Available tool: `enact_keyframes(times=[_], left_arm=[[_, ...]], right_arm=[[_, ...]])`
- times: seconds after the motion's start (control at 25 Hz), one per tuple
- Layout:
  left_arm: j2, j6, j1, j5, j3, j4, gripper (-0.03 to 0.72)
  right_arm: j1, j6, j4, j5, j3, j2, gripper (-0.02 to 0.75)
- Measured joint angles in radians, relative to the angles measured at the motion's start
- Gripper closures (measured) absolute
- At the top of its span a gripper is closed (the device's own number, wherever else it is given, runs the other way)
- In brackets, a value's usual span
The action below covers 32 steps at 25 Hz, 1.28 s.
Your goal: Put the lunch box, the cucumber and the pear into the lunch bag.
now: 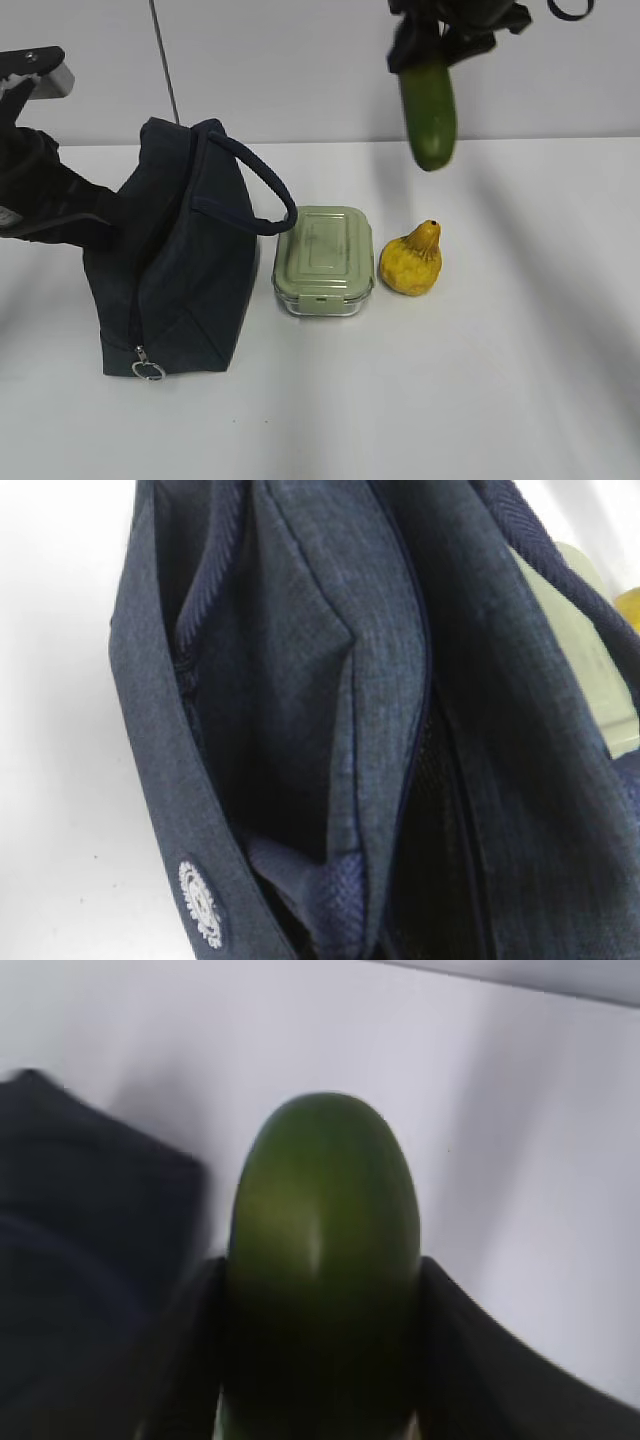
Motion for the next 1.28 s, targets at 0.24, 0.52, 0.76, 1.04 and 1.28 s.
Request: enact_keyframes(times=[0.24, 0.52, 0.76, 1.04, 1.28], left_arm=[[0.000, 0.000, 0.000, -0.002, -0.006, 0.000, 0.701], [0.000, 0.000, 0.000, -0.002, -0.006, 0.000, 0.701], [0.000, 0.000, 0.000, -0.002, -0.006, 0.000, 0.701], [0.000, 0.000, 0.000, -0.001, -0.006, 0.002, 0.701], [0.000, 0.000, 0.000, -0.001, -0.006, 0.002, 0.701]], right_arm=[[0.185, -0.221, 0.330, -0.101, -0.011, 0.013, 0.358], [0.346, -0.479, 0.555, -0.305, -0.011, 0.071, 0.358], [0.353, -0.548, 0.575, -0.359, -0.011, 0.156, 0.358], [0.348, -0.489, 0.327, -0.330, -0.005, 0.200, 0.358], [0.347, -0.428, 0.268, -0.325, -0.005, 0.200, 0.272]])
